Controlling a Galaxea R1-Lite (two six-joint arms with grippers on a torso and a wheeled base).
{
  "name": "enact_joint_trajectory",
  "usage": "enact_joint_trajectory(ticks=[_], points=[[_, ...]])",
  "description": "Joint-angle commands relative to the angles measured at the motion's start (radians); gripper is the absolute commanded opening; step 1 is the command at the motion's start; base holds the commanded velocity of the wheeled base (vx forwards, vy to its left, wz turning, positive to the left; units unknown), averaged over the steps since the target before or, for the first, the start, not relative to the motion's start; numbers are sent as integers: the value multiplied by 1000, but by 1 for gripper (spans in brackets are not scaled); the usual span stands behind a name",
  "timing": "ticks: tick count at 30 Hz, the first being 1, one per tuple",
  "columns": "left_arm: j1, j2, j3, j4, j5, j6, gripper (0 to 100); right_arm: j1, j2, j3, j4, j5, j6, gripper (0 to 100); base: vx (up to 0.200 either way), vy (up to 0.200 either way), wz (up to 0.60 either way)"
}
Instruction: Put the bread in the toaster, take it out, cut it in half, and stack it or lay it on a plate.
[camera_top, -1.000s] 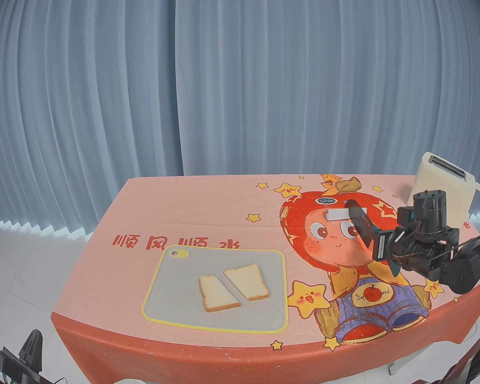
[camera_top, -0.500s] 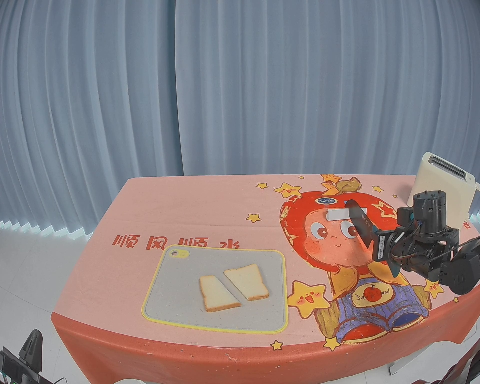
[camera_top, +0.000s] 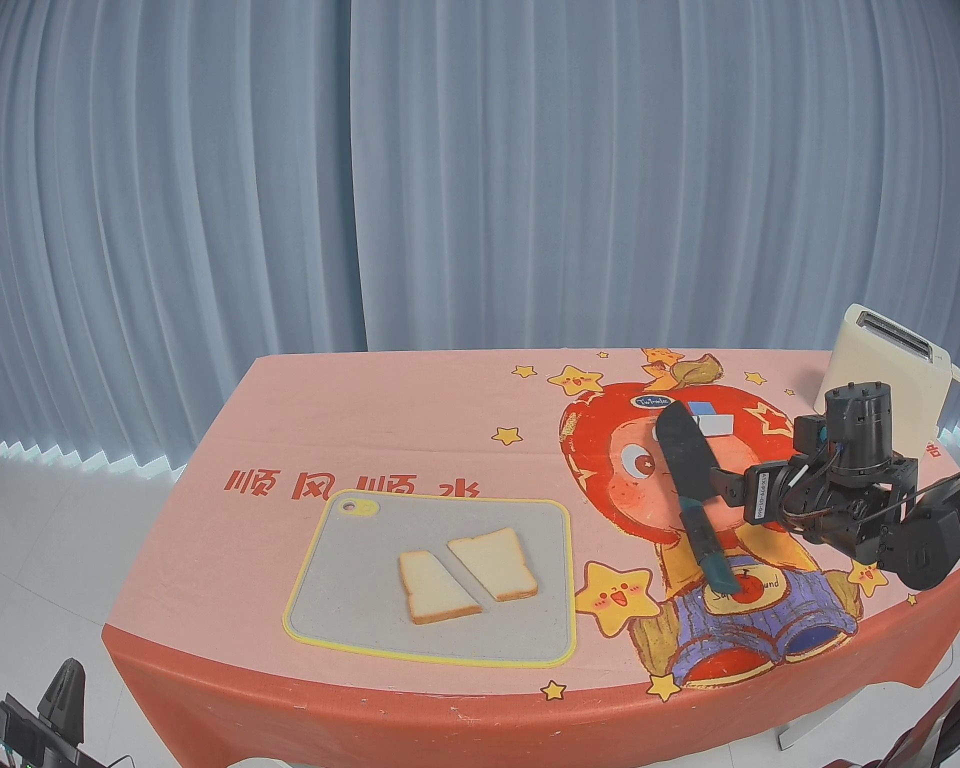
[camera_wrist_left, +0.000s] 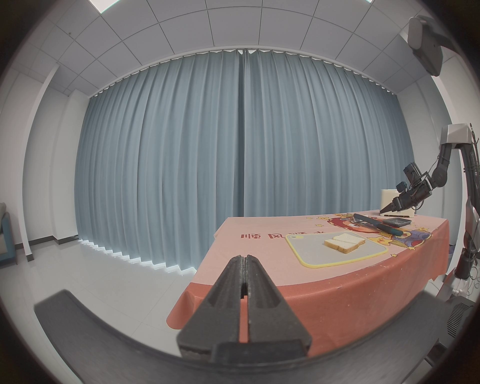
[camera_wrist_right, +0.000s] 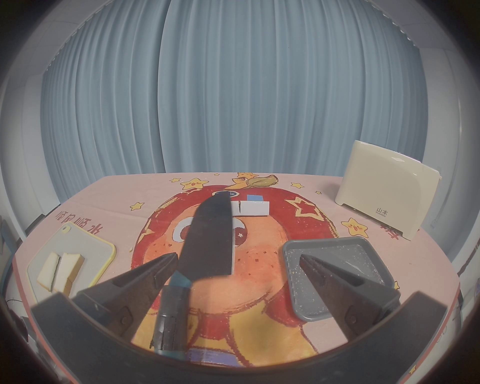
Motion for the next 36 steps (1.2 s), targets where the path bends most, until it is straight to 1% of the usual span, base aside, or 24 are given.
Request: enact_joint_trajectory(ticks=[1,11,19,26,36], points=[[0,-13,18,0,0,-2,0,0,-2,1,0,0,-1,100,0,0,0],[1,-12,18,0,0,0,0,6,-2,0,0,-2,-2,100,0,0,0],[1,-12,18,0,0,0,0,62,-15,21,0,-6,-2,100,0,0,0],[0,-12,18,0,0,-2,0,66,-15,21,1,-8,-4,100,0,0,0],[1,-13,18,0,0,0,0,95,-20,35,1,-9,-4,100,0,0,0]])
